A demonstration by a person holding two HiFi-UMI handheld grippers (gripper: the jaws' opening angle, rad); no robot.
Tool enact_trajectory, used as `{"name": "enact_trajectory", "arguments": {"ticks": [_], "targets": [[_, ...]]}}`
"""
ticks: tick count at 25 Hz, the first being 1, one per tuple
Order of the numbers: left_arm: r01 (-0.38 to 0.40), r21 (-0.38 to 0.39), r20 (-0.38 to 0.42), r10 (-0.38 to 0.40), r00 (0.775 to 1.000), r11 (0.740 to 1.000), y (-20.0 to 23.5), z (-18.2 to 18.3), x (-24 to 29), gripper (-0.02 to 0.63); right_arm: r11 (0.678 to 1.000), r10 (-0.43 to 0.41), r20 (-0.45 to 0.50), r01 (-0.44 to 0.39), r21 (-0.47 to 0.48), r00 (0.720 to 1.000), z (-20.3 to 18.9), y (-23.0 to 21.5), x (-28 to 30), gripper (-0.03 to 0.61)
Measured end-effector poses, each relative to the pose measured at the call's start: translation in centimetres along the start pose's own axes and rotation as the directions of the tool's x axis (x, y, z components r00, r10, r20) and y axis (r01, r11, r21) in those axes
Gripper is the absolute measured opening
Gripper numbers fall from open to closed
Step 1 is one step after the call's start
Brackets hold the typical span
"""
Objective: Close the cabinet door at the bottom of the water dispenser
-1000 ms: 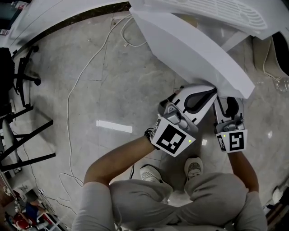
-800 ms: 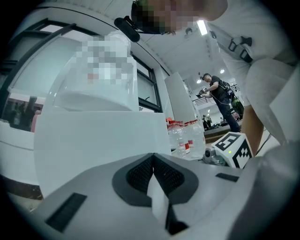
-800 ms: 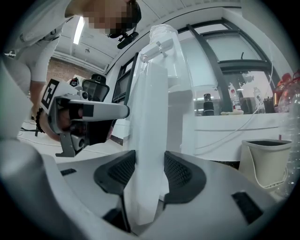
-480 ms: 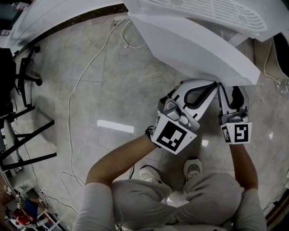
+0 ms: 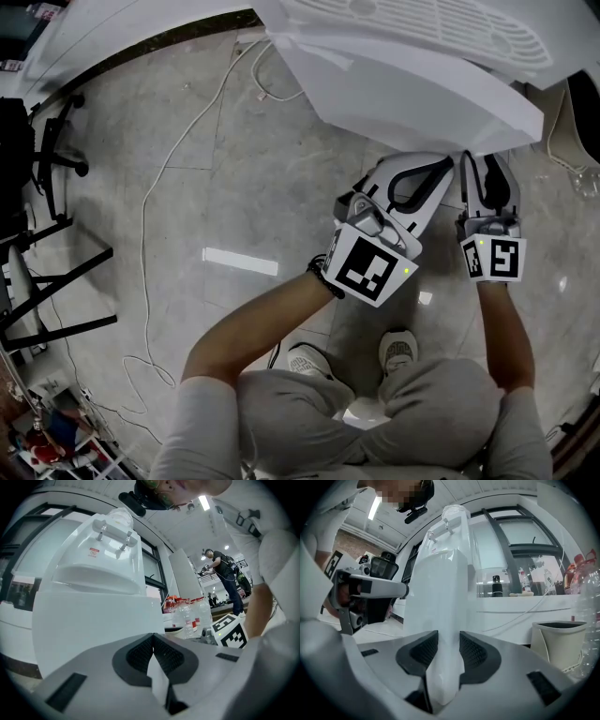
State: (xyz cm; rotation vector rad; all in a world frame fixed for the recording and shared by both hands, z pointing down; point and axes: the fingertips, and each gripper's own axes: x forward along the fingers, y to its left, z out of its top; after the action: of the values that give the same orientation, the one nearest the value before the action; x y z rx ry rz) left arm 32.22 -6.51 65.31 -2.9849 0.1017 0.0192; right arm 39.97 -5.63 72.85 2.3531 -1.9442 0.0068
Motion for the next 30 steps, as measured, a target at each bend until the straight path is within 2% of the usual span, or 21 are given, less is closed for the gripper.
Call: {"name": "enact_trajectory", "arguments": {"ticks": [4, 16, 27, 30], "targets": [[-0.013, -0.016, -0.029, 0.013, 1.0, 1.0, 0.1, -1.4, 1.5, 0.009, 1.0, -0.026, 0.008, 0.026, 0.003, 1.0, -0.2, -0.7, 0.7, 0.147], [-0.029, -0.001, -0.092, 0.029, 0.995, 1.0, -0.2, -4.6, 4.0, 0.008, 0.998, -0.064, 0.027, 0.063, 0.024, 0.998, -0.3, -2.6, 2.5, 0.137], [-0.055, 0.003, -0.085, 0.056, 0.995, 0.998, 1.5, -3.2, 2.2, 0.008, 0.994, -0.107, 0.034, 0.106, 0.023, 0.994, 0.1, -4.2, 4.3, 0.121], [-0.067, 0.006, -0.074, 0.067, 0.995, 0.998, 2.3, -2.5, 1.0, 0.008, 0.993, -0.117, 0.051, 0.116, 0.031, 0.992, 0.8, -4.2, 3.5, 0.081]]}}
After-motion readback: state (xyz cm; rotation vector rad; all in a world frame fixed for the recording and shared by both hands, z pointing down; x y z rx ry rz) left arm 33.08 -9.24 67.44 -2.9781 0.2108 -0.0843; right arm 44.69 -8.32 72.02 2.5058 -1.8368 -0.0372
